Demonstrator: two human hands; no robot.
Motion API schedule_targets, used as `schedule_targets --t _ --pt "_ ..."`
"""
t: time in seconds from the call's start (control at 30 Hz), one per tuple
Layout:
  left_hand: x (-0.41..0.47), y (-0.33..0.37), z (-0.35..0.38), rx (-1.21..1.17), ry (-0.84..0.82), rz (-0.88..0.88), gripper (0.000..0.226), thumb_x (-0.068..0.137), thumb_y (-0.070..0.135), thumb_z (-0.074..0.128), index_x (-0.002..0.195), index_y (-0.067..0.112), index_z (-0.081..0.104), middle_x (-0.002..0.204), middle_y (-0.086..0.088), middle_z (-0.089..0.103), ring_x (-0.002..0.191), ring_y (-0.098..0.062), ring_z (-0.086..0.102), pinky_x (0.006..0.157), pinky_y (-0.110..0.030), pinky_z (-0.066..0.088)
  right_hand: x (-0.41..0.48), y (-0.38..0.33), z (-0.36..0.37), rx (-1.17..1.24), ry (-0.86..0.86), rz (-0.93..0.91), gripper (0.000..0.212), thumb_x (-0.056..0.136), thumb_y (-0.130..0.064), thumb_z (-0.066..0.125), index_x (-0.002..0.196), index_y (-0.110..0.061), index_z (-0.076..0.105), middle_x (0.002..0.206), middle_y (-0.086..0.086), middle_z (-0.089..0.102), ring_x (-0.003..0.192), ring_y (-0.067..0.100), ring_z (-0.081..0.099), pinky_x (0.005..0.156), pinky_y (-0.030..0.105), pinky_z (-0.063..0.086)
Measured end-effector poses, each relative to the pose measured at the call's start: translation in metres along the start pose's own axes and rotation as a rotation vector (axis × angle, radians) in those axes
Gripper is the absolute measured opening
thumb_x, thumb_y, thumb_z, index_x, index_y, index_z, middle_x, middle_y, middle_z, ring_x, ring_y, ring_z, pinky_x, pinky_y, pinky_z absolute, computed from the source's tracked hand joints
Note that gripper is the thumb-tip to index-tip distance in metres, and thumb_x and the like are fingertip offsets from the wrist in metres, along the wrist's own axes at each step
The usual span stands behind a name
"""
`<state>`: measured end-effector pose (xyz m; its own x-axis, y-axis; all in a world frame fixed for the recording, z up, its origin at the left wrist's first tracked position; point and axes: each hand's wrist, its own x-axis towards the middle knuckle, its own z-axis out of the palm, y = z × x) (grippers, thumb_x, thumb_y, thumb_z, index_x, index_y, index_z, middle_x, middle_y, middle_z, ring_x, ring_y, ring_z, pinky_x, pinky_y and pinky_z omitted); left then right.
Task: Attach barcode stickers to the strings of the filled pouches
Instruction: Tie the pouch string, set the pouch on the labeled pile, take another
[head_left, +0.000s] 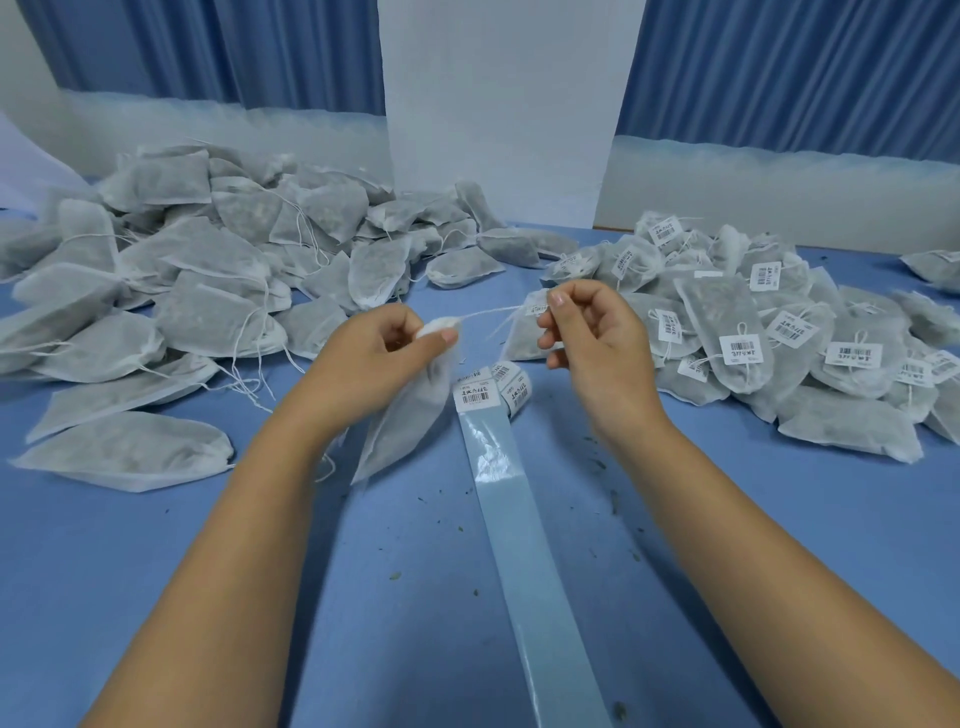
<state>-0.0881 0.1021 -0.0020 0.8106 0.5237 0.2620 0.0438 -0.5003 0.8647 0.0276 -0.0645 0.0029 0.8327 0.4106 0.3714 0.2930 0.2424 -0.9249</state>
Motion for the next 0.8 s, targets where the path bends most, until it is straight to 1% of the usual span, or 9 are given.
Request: schedule_targets --t 0.1,0.23,0.33,0.43,0.53,0.57,0.63,0.73,0.8 --pt "0.003 0.001 0.003 -0.085 0.105 -0.010 0.033 0.091 0.041 0.067 0.068 0.021 0.054 0.054 0.019 0.048 0.052 0.000 0.040 0.049 -0.012 0.033 -0.006 0.001 0.006 -0.004 -0.068 -0.024 0.007 0.099 -0.009 0.053 0.094 -0.012 0.057 0.075 -0.001 0.060 0.060 0.006 0.056 0.052 0.019 0.045" --pt "0.005 0.003 0.004 -0.162 0.208 -0.027 0.036 0.093 0.041 0.064 0.067 0.020 0.052 0.057 0.010 0.044 0.055 -0.009 0.040 0.058 -0.025 0.039 -0.017 0.003 0.016 -0.085 -0.208 -0.105 0.014 0.098 -0.010 0.057 0.089 -0.021 0.059 0.081 -0.011 0.060 0.073 0.005 0.057 0.059 0.022 0.048" --pt "0.002 0.008 0.007 -0.269 0.241 -0.050 0.036 0.096 0.042 0.060 0.076 0.012 0.054 0.070 -0.006 0.047 0.064 -0.016 0.045 0.065 -0.035 0.045 -0.025 0.005 0.023 -0.214 -0.298 -0.200 0.016 0.096 -0.015 0.060 0.089 -0.029 0.061 0.096 -0.015 0.058 0.095 0.006 0.056 0.072 0.023 0.048" --pt "0.001 0.016 0.009 -0.418 0.254 -0.114 0.033 0.098 0.041 0.058 0.081 0.013 0.055 0.080 -0.010 0.052 0.074 -0.019 0.055 0.064 -0.033 0.053 -0.029 0.007 0.027 -0.263 -0.350 -0.219 0.017 0.095 -0.017 0.061 0.089 -0.033 0.061 0.113 -0.020 0.053 0.122 0.003 0.046 0.088 0.017 0.043" --pt "0.001 0.018 0.010 -0.543 0.247 -0.153 0.030 0.100 0.037 0.055 0.084 0.012 0.058 0.079 -0.006 0.064 0.072 -0.013 0.064 0.057 -0.025 0.055 -0.028 0.009 0.026 -0.270 -0.350 -0.190 0.017 0.096 -0.015 0.060 0.090 -0.031 0.061 0.120 -0.015 0.053 0.131 0.001 0.040 0.101 0.036 0.043" --pt "0.001 0.019 0.010 -0.585 0.235 -0.163 0.029 0.101 0.036 0.054 0.084 0.012 0.059 0.075 -0.001 0.067 0.068 -0.010 0.066 0.056 -0.024 0.054 -0.028 0.009 0.026 -0.262 -0.352 -0.189 0.016 0.096 -0.014 0.059 0.091 -0.029 0.061 0.117 -0.017 0.055 0.130 0.000 0.041 0.101 0.038 0.044" --pt "0.000 0.021 0.010 -0.657 0.203 -0.176 0.029 0.102 0.032 0.052 0.082 0.014 0.062 0.068 0.004 0.070 0.063 -0.007 0.067 0.056 -0.023 0.055 -0.028 0.009 0.026 -0.228 -0.364 -0.183 0.014 0.097 -0.013 0.058 0.091 -0.024 0.061 0.111 -0.019 0.059 0.127 -0.001 0.045 0.096 0.035 0.046" --pt "0.000 0.021 0.009 -0.718 0.173 -0.186 0.029 0.103 0.030 0.050 0.082 0.014 0.064 0.066 0.005 0.070 0.062 -0.007 0.067 0.057 -0.024 0.055 -0.027 0.009 0.025 -0.215 -0.373 -0.186 0.013 0.098 -0.013 0.056 0.090 -0.023 0.060 0.107 -0.009 0.065 0.127 -0.003 0.047 0.091 0.028 0.046" --pt "0.000 0.022 0.008 -0.748 0.157 -0.201 0.030 0.104 0.028 0.049 0.085 0.013 0.066 0.068 0.004 0.071 0.063 -0.007 0.068 0.058 -0.023 0.055 -0.026 0.010 0.024 -0.205 -0.371 -0.166 0.011 0.098 -0.013 0.056 0.091 -0.020 0.060 0.109 -0.014 0.064 0.126 0.004 0.051 0.092 0.029 0.045"
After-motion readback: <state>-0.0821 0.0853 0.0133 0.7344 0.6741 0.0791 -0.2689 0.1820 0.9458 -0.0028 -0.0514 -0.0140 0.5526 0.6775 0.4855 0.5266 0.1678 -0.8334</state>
